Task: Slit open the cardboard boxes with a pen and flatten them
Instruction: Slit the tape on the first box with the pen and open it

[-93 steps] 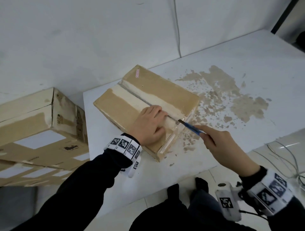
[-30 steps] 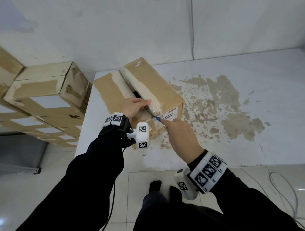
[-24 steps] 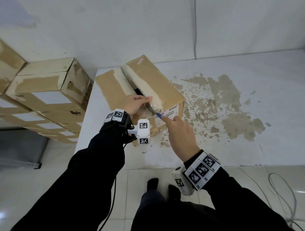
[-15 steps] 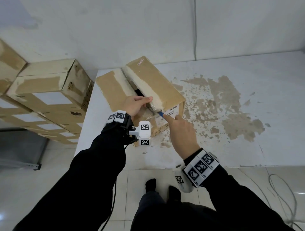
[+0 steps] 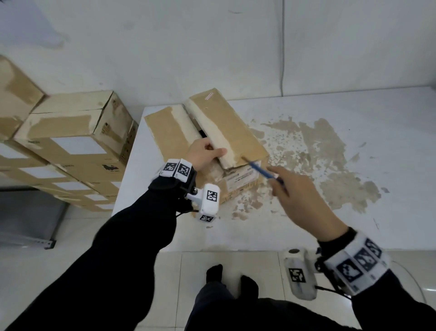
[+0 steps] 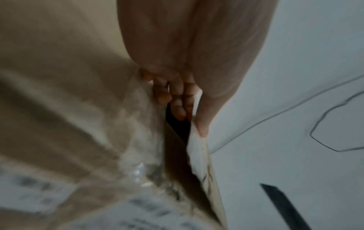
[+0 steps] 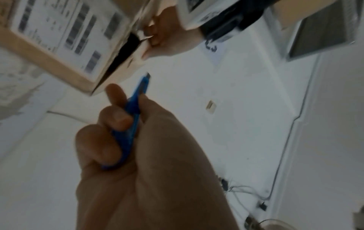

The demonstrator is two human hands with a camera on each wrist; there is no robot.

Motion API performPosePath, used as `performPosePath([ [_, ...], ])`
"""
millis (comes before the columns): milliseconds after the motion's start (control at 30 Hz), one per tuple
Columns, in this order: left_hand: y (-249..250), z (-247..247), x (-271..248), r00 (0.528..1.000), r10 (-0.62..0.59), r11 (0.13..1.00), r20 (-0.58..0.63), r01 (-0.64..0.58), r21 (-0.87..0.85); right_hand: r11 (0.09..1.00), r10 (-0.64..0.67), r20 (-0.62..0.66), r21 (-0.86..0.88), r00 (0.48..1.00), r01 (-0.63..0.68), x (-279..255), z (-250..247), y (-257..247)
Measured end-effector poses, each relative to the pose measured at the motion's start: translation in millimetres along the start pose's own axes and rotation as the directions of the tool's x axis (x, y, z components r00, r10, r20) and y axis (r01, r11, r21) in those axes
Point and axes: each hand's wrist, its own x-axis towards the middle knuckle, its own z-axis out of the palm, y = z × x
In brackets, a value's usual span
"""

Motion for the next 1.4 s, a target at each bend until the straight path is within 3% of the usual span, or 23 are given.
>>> performPosePath([
  [133,7.8,-26.7,-4.2,0.959,0.022,0.994,0.282,-0.051,0.096,0.979,0.120,-0.177,0.186,0.977,-0.086,26.1,-17.7,23.5],
  [233,19.6,-52.2,-1.8,0.915,-0.056,0.876,0.400,-0.147,0.459,0.966,0.179,-0.242,0.225,0.953,-0.125,52.8,-21.1,38.5],
  [300,26.6,-68.1,4.1,0.928,-0.081,0.710,0.365,-0.203,0.674,0.953,0.257,-0.251,0.224,0.933,-0.203,69.8,-22.3,49.2],
  [367,27.9,-80.3,13.5,0.959,-0.056,0.533,0.279,-0.207,0.820,0.907,0.365,-0.174,0.290,0.915,-0.307,78.8,-18.1,57.2],
  [467,27.9,-81.9,26.2,0.992,-0.020,0.409,0.122,-0.103,0.907,0.791,0.444,0.026,0.459,0.896,-0.405,71.8,4.3,56.3],
  [533,29.1,-71.1,31.2,0.997,0.021,0.427,0.077,-0.079,0.901,0.745,0.444,0.042,0.538,0.895,-0.394,60.1,19.4,44.9],
  [633,29.8,-35.2,29.3,0.985,0.085,0.625,0.147,-0.168,0.763,0.632,0.414,0.075,0.694,0.907,-0.345,44.6,37.7,25.9],
  [667,31.1,-20.7,25.3,0.978,0.113,0.624,0.177,-0.208,0.753,0.591,0.401,0.091,0.734,0.911,-0.334,41.0,43.3,21.8],
  [767,28.0,19.0,15.9,0.942,0.267,0.491,0.205,-0.316,0.812,0.522,0.387,0.129,0.785,0.913,-0.333,34.5,49.9,19.8],
  [867,11.9,42.6,14.8,0.898,0.394,0.467,0.195,-0.378,0.800,0.483,0.409,0.172,0.792,0.896,-0.373,35.2,46.5,28.7],
  [900,5.3,46.7,15.3,0.892,0.423,0.486,0.161,-0.373,0.790,0.525,0.412,0.157,0.764,0.897,-0.375,36.8,43.8,31.7],
  [933,0.2,49.3,15.6,0.883,0.454,0.515,0.121,-0.370,0.773,0.622,0.410,0.107,0.693,0.906,-0.364,39.4,40.3,36.5],
  [1000,-6.0,52.3,16.3,0.865,0.498,0.560,0.068,-0.380,0.736,0.849,0.335,-0.026,0.441,0.942,-0.290,46.3,29.8,48.6],
  [1033,-7.0,53.0,17.3,0.858,0.510,0.564,0.064,-0.390,0.728,0.908,0.286,-0.055,0.334,0.957,-0.253,50.3,23.2,55.6],
  [1267,-4.9,52.8,20.2,0.810,0.586,0.578,0.010,-0.426,0.696,0.978,0.099,0.116,0.173,0.988,-0.118,61.9,-8.5,69.6],
  [1333,-3.0,52.2,18.2,0.795,0.607,0.581,-0.006,-0.439,0.685,0.982,0.057,0.261,0.160,0.964,-0.102,63.1,-23.0,73.0],
  [1400,0.4,49.5,16.2,0.772,0.635,0.603,-0.041,-0.461,0.651,0.982,0.011,0.429,0.166,0.903,-0.091,60.8,-38.2,78.7],
])
